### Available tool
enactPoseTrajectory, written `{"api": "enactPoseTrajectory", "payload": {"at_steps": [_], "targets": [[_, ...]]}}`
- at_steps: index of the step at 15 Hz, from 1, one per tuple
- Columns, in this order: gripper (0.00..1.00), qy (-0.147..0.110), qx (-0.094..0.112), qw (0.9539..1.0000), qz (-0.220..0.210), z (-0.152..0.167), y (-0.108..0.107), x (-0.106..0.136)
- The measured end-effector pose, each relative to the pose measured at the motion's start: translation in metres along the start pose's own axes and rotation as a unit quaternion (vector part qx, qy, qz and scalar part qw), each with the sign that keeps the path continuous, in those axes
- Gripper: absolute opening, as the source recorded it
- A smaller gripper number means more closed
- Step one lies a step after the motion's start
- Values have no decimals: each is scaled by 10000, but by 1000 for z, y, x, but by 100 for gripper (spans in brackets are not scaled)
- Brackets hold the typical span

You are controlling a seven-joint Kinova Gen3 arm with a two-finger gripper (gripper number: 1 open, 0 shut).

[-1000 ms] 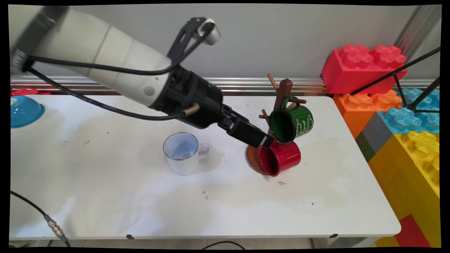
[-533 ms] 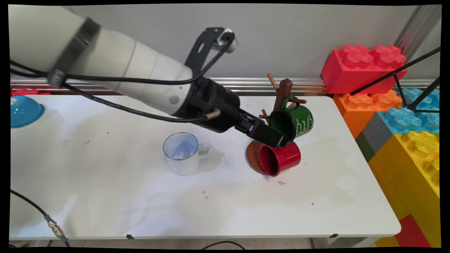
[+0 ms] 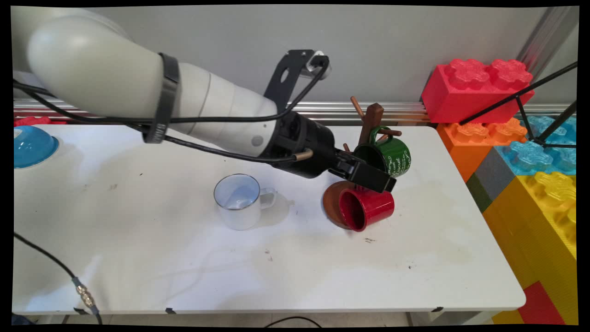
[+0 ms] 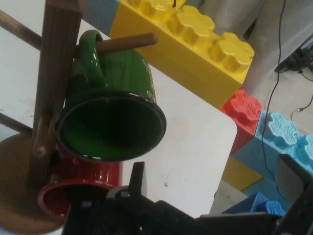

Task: Pick up the green mug from the rack

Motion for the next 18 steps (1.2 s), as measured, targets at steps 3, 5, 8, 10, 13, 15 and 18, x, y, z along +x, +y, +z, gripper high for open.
{"api": "enactPoseTrajectory", "payload": {"at_steps": [3,5,8,10,13,15,18], "targets": [[100,68,-32,10000,-42,11,-2,-1],[100,108,-40,9999,-60,17,-2,-1],[100,192,-16,9997,-117,28,-4,-2],[100,250,1,9996,-162,35,-5,-2],[100,308,17,9993,-222,42,-5,-3],[100,351,16,9990,-277,47,-6,-4],[100,397,-4,9986,-356,53,-7,-5]]}}
